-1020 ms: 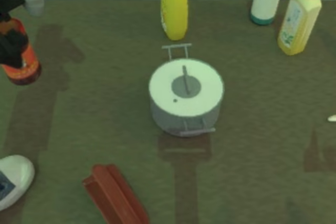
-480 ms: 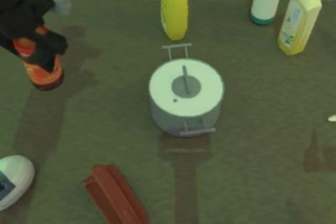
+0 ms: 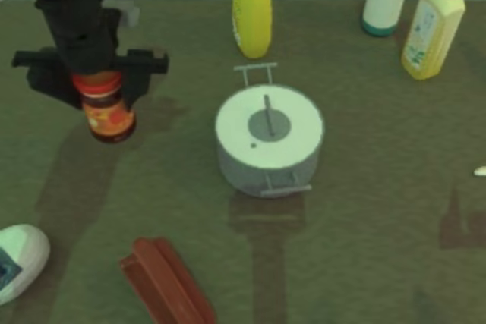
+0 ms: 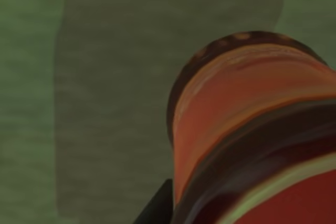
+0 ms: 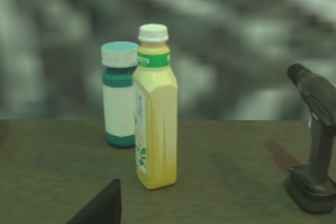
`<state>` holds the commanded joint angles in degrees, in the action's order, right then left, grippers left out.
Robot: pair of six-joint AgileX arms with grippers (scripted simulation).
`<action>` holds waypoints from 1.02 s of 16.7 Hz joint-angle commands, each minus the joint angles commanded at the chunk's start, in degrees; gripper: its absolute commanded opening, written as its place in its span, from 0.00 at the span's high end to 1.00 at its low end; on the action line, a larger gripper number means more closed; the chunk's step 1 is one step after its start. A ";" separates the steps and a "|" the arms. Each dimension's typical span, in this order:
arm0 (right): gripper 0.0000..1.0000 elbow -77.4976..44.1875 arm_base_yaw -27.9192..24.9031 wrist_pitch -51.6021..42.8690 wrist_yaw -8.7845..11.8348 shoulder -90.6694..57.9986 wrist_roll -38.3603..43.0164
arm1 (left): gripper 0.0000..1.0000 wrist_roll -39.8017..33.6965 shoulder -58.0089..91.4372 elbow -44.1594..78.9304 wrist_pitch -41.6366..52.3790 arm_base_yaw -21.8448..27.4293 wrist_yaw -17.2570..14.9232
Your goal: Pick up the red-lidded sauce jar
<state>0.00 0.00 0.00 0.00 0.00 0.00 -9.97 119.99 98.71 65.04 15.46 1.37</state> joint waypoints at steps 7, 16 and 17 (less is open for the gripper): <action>0.00 0.00 0.00 0.00 0.00 0.00 0.00 | 1.00 -7.20 -0.01 -1.31 -1.44 2.34 0.91; 0.00 0.00 0.00 0.00 0.00 0.00 0.00 | 1.00 -6.82 3.23 -6.82 -10.46 1.99 0.85; 0.00 0.00 0.00 0.00 0.00 0.00 0.00 | 1.00 -6.81 3.57 -7.24 -10.98 1.99 0.85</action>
<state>0.00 0.00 0.00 0.00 0.00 0.00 -16.78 123.55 91.47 54.06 17.46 2.22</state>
